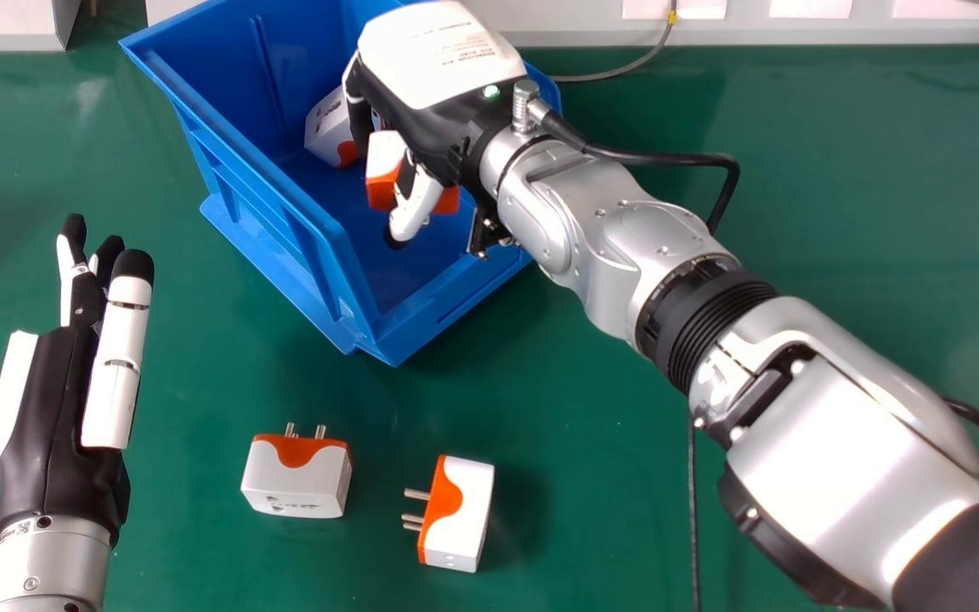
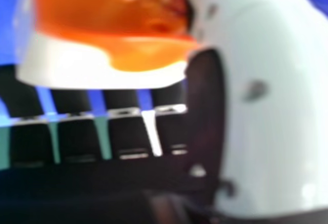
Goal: Pick all objects and put in blue box
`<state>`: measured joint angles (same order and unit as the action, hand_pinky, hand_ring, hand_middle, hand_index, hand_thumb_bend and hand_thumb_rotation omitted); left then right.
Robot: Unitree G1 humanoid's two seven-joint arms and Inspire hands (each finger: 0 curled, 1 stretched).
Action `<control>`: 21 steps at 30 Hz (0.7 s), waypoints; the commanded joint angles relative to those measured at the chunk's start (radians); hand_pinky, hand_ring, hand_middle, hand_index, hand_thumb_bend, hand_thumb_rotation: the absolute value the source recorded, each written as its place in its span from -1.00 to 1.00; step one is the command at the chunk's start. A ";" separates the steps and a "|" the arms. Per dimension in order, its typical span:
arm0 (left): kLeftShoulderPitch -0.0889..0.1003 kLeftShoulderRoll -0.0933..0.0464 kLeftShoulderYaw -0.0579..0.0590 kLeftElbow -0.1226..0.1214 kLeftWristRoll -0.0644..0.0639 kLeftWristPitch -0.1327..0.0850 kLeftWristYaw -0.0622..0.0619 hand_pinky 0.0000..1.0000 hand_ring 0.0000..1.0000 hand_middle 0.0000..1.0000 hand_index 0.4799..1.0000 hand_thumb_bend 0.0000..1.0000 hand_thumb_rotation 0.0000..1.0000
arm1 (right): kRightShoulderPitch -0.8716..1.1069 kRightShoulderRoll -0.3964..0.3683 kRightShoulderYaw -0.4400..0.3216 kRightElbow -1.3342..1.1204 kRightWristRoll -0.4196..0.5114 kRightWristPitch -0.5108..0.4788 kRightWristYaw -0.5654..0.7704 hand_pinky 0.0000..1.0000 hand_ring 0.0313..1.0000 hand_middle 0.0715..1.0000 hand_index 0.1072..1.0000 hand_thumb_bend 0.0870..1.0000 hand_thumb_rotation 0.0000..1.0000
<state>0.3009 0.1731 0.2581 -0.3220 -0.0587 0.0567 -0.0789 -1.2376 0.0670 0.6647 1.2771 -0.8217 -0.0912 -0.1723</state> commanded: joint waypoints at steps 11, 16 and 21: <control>-0.007 -0.001 -0.003 -0.025 0.004 -0.003 0.007 1.00 1.00 1.00 1.00 -0.20 0.99 | -0.020 -0.024 0.067 -0.024 -0.068 0.032 -0.040 0.85 0.90 0.91 0.90 -0.10 -0.34; -0.009 -0.002 -0.004 -0.017 0.004 -0.010 0.007 1.00 1.00 1.00 1.00 -0.20 1.00 | -0.019 -0.026 0.072 -0.023 -0.065 0.037 -0.045 0.95 0.97 0.97 0.97 -0.07 -0.15; -0.017 -0.004 -0.005 -0.011 0.005 -0.007 0.010 1.00 1.00 1.00 1.00 -0.18 1.00 | -0.017 -0.029 0.075 -0.023 -0.063 0.038 -0.049 0.99 0.99 0.99 0.99 -0.04 -0.03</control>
<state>0.2957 0.1712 0.2556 -0.3221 -0.0583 0.0569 -0.0773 -1.2369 0.0473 0.7404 1.2761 -0.8812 -0.0577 -0.1944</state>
